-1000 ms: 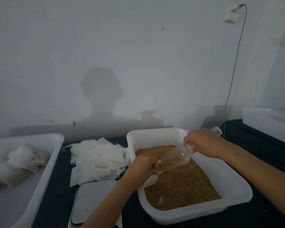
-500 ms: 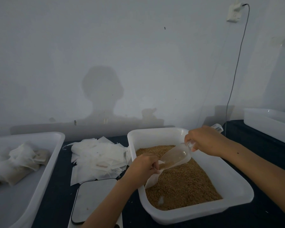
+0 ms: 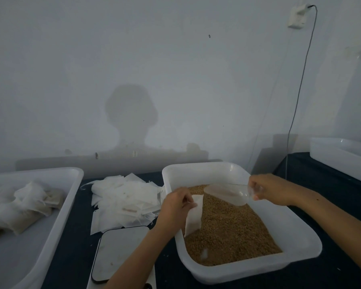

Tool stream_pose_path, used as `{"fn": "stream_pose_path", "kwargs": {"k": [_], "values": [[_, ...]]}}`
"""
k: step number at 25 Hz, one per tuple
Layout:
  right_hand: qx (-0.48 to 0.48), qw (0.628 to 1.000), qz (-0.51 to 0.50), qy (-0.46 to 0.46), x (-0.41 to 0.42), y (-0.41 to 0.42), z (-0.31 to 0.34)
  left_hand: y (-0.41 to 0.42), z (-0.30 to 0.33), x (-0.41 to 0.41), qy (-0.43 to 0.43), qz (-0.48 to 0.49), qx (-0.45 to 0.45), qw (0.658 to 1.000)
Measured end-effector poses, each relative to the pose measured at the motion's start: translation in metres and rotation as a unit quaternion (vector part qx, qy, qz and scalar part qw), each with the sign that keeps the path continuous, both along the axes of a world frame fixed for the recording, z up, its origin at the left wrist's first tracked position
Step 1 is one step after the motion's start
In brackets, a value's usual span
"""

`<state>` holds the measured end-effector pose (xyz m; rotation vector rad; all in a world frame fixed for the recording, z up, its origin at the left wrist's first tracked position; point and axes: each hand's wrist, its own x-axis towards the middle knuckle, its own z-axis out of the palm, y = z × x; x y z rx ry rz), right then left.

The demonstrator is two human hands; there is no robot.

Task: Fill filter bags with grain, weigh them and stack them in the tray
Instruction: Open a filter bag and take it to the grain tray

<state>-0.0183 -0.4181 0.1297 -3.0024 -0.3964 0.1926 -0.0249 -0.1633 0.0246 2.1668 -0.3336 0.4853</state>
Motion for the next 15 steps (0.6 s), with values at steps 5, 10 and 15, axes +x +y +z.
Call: {"fn": "stream_pose_path", "kwargs": {"k": [5,10,15], "values": [[-0.054,0.998,-0.037,0.022,-0.001,0.005,-0.051,0.01,0.022,-0.004,-0.061,-0.014,-0.17,0.983],[-0.098,0.995,-0.016,0.008,0.003,0.029,-0.107,0.031,0.055,-0.014,-0.07,-0.045,-0.197,0.977],[-0.176,0.984,-0.033,-0.022,-0.002,0.05,-0.109,0.064,0.061,-0.034,-0.061,-0.066,-0.207,0.974]]}}
